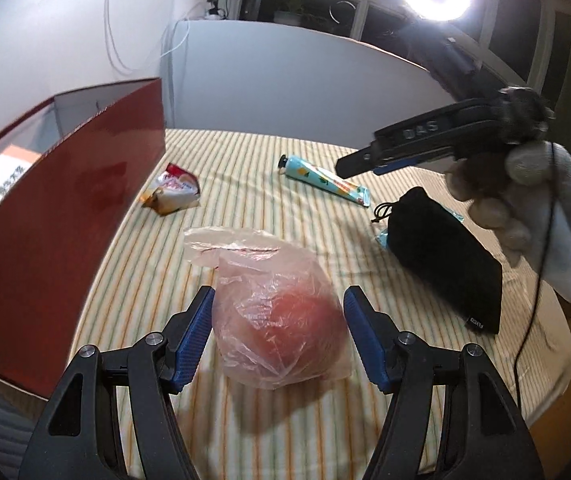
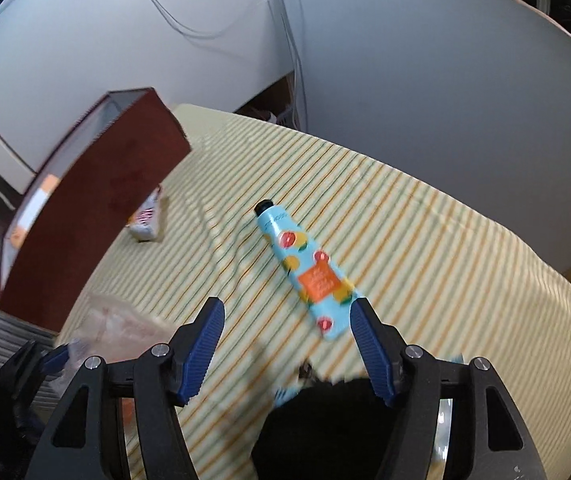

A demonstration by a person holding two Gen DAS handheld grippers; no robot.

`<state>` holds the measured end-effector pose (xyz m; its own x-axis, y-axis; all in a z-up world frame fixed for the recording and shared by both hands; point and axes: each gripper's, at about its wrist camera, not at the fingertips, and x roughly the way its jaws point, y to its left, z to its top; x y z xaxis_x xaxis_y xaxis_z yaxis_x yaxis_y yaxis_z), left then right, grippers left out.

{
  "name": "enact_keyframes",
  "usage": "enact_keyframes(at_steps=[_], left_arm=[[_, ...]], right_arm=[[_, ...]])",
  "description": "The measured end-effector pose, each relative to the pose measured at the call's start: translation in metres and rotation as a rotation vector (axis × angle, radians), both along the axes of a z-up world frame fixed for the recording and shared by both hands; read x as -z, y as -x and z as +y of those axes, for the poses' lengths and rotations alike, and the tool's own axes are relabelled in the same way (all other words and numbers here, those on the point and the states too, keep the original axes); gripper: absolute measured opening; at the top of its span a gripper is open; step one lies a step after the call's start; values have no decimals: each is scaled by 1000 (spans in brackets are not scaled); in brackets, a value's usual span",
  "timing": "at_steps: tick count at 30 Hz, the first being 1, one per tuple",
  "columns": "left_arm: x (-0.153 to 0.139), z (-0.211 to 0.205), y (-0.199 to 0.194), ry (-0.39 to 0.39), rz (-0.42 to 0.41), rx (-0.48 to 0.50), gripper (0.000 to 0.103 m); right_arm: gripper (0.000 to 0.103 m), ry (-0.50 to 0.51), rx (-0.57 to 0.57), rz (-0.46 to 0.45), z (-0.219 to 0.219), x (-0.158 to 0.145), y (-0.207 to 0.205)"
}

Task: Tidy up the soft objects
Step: 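Grasp the clear bag with the left gripper while the right gripper grasps the blue hand-cream tube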

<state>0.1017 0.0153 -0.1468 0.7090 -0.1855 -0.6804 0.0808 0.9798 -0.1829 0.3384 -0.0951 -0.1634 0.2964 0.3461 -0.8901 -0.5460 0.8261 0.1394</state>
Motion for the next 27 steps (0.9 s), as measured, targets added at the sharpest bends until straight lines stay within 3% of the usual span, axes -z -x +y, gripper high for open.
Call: enact_keyframes(at_steps=[13, 20, 23, 27], left_arm=[[8, -8, -7, -4, 56, 82, 65], [8, -7, -9, 11, 55, 96, 64], [9, -5, -10, 23, 60, 97, 59], [8, -5, -10, 47, 66, 104, 53]], right_arm=[[62, 158, -78, 17, 40, 26, -36], [61, 194, -89, 27, 47, 37, -45], [61, 193, -89, 29, 51, 37, -48], [46, 231, -104, -1, 60, 40, -46]])
